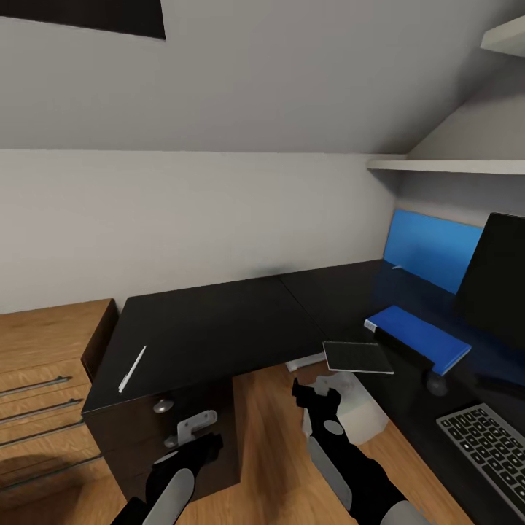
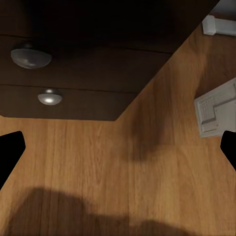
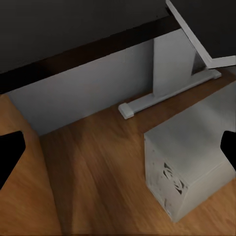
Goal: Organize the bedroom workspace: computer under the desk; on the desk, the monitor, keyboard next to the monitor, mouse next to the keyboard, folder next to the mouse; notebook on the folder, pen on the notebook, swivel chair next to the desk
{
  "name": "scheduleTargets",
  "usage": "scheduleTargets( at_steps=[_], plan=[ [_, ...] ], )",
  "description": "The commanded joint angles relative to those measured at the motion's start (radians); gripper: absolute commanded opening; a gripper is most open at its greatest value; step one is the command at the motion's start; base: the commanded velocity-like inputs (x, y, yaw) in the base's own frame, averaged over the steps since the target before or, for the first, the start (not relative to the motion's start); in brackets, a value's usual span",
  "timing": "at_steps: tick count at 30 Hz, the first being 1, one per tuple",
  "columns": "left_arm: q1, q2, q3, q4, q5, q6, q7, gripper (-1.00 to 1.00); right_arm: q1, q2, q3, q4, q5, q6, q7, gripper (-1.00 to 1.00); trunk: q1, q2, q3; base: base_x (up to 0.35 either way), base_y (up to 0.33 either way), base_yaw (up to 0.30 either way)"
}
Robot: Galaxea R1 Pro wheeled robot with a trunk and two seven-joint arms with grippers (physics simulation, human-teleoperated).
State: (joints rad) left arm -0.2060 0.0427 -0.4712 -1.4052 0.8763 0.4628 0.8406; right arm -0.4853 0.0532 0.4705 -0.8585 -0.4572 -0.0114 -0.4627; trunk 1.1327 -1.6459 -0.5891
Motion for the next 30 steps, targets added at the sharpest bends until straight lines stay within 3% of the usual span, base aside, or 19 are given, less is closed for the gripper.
scheduleTargets(
  at_steps=[1, 11, 19, 30],
  plan=[
    [-0.001, 0.001, -0.002, -0.001, 0.006, 0.002, 0.008, 1.00, -0.001, 0.003, 0.003, -0.001, -0.008, -0.002, -0.007, 1.00, 0.000, -0.001, -0.001, 0.000, 0.000, 0.000],
    [-0.001, 0.000, -0.002, 0.003, 0.007, 0.002, 0.008, 1.00, -0.001, 0.006, 0.002, 0.000, -0.002, -0.001, -0.009, 1.00, 0.000, -0.001, -0.001, -0.207, 0.000, -0.008],
    [-0.001, 0.001, -0.001, 0.003, 0.008, 0.003, 0.008, 1.00, -0.001, 0.005, 0.002, 0.000, -0.001, -0.001, -0.008, 1.00, 0.000, -0.001, 0.003, -0.276, 0.159, -0.234],
    [-0.001, 0.002, 0.001, 0.003, 0.009, 0.004, 0.008, 1.00, -0.001, 0.009, 0.003, 0.000, -0.003, -0.001, -0.007, 1.00, 0.000, -0.001, 0.003, -0.035, 0.044, -0.050]
  ],
)
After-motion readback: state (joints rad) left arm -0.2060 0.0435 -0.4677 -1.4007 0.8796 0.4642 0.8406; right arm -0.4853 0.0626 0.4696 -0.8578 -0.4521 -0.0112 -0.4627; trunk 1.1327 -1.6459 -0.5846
